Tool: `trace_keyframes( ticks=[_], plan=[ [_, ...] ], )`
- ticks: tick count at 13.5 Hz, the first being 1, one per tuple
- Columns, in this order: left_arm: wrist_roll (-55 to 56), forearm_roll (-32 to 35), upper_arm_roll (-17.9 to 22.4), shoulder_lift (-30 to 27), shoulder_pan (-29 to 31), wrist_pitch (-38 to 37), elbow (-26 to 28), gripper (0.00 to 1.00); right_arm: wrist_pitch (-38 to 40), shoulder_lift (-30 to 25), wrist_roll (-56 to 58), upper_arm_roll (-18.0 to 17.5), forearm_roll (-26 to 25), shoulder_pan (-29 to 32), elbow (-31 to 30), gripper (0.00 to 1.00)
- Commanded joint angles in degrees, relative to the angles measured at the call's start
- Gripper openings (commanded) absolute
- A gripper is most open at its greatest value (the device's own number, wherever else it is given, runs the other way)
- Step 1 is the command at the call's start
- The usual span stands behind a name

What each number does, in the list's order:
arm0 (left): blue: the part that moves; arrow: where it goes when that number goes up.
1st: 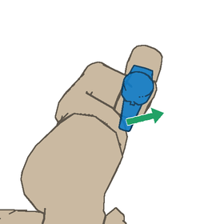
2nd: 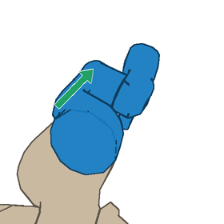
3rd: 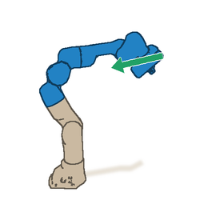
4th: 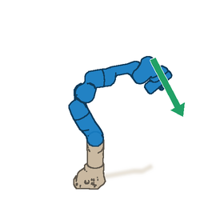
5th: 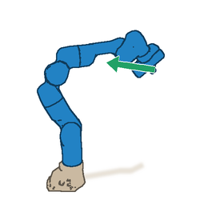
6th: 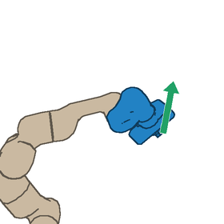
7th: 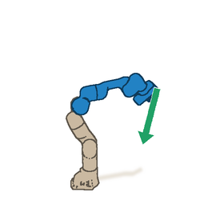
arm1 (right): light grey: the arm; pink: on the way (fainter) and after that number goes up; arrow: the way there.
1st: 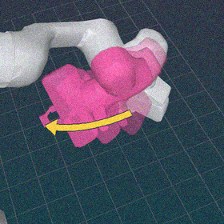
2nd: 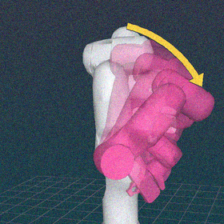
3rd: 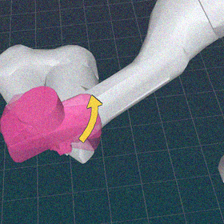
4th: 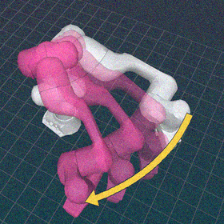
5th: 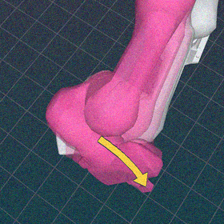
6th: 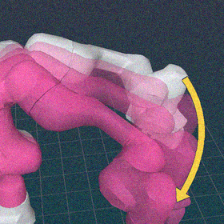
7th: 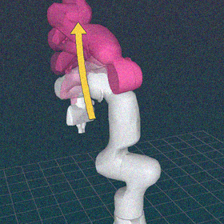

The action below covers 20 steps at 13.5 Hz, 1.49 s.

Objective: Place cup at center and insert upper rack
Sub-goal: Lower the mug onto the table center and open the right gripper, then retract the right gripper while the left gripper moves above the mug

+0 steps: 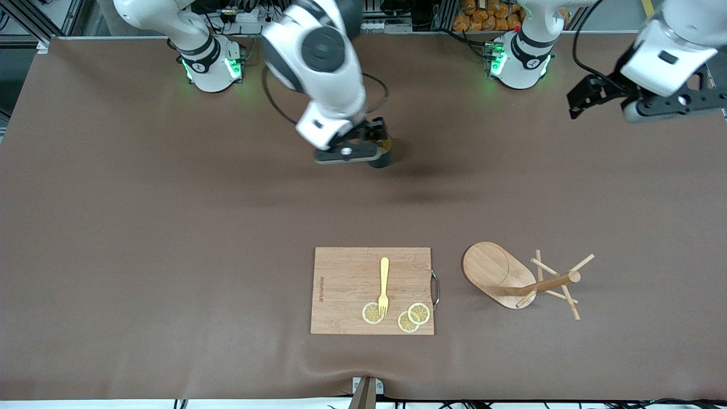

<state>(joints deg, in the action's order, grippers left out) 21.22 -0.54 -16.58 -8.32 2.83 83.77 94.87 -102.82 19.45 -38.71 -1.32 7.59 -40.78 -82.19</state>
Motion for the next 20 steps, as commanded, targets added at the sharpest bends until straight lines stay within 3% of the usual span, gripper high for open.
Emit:
trace_keyframes(
  ticks=[1, 4, 8, 15, 18, 20],
  plan=[
    [9.0, -1.0, -6.5, -2.6, 0.5, 0.2, 1.4, 1.0, 3.3, -6.5, 3.2, -1.0, -0.8, 7.8, -1.7, 1.0],
    [21.6, -0.4, -16.9, -2.1, 0.5, 2.4, 0.9, 1.0, 8.1, -11.3, 6.3, -0.9, -0.9, 17.5, -1.7, 1.0],
    [35.3, 0.6, -27.9, -0.9, 0.2, 6.4, 0.8, 1.0, 11.9, -15.9, 18.4, -0.9, -8.3, 25.5, -2.1, 1.0],
    [61.7, 11.6, -47.6, 6.1, -0.1, 9.5, 1.1, 1.0, 14.7, -18.8, 36.2, -0.9, -8.5, 40.6, -3.2, 1.0],
    [71.2, 19.5, -49.9, 11.8, -5.9, 10.4, 3.7, 1.0, 14.7, -19.4, 40.0, -0.9, -8.9, 44.0, -4.5, 1.0],
    [83.7, 27.7, -49.9, 20.9, -12.7, 10.4, 3.6, 1.0, 14.6, -20.2, 45.0, -0.9, -12.8, 44.3, -6.2, 1.0]
  ],
)
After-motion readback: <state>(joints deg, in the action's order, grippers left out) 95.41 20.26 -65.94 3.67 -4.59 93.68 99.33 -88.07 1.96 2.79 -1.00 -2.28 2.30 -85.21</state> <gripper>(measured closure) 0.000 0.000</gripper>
